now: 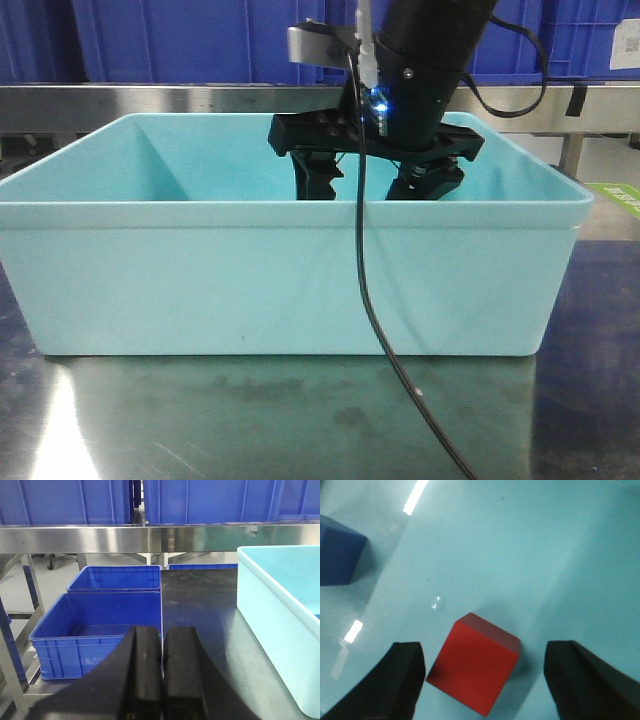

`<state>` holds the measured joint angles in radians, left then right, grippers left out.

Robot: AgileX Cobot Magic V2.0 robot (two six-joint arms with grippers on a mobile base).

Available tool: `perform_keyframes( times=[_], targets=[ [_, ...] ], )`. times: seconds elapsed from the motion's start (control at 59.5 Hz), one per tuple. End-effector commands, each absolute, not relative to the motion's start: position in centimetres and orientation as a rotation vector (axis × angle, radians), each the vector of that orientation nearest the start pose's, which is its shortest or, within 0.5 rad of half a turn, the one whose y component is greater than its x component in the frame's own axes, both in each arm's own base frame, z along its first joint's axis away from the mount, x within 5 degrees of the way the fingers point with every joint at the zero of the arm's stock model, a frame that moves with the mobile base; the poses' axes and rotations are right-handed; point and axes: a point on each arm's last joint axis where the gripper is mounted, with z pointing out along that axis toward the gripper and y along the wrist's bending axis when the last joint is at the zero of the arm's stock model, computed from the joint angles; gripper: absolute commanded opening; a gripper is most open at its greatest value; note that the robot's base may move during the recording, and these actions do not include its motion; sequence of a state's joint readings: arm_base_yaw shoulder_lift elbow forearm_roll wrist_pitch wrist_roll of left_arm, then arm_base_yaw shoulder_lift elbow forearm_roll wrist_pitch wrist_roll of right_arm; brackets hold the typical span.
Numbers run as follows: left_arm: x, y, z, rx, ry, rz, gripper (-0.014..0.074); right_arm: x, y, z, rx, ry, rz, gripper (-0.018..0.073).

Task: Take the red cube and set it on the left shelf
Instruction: 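Lower the open right gripper down around the red cube, then close the right gripper on the red cube and lift, then raise the red cube out of the light-blue bin with the right gripper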

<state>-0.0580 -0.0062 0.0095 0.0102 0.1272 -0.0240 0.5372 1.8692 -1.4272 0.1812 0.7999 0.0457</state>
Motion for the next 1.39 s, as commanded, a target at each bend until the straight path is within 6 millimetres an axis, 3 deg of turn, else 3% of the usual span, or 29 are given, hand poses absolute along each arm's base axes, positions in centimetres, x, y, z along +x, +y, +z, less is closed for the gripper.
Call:
perform_keyframes(
  times=[0.0, 0.605, 0.722, 0.924, 1.075, 1.176, 1.378],
  targets=[
    [5.6, -0.4, 20.0, 0.034, 1.535, -0.065, 0.0102, 33.9, 21.6, 26.1, -0.519, 2.604, 0.423, 0.0601],
    [5.6, -0.4, 20.0, 0.034, 1.535, -0.065, 0.0102, 34.0, 22.0, 25.3, -0.528, 2.619, 0.42, 0.0592],
    [5.6, -0.4, 20.0, 0.034, 1.535, -0.065, 0.0102, 34.0, 22.0, 25.3, -0.528, 2.619, 0.42, 0.05],
    [5.6, -0.4, 20.0, 0.034, 1.535, -0.065, 0.0102, 33.7, 22.1, 25.6, -0.524, 2.629, 0.438, 0.0204],
    [5.6, -0.4, 20.0, 0.034, 1.535, -0.065, 0.0102, 33.1, 21.8, 27.9, -0.517, 2.553, 0.463, 0.0047],
    [5.6, -0.4, 20.0, 0.034, 1.535, -0.065, 0.0102, 32.6, 21.4, 30.2, -0.5, 2.468, 0.487, 0.0057],
    [5.6, -0.4, 20.0, 0.034, 1.535, -0.065, 0.0102, 30.3, 19.7, 36.9, -0.448, 2.218, 0.548, 0.0057]
  ],
)
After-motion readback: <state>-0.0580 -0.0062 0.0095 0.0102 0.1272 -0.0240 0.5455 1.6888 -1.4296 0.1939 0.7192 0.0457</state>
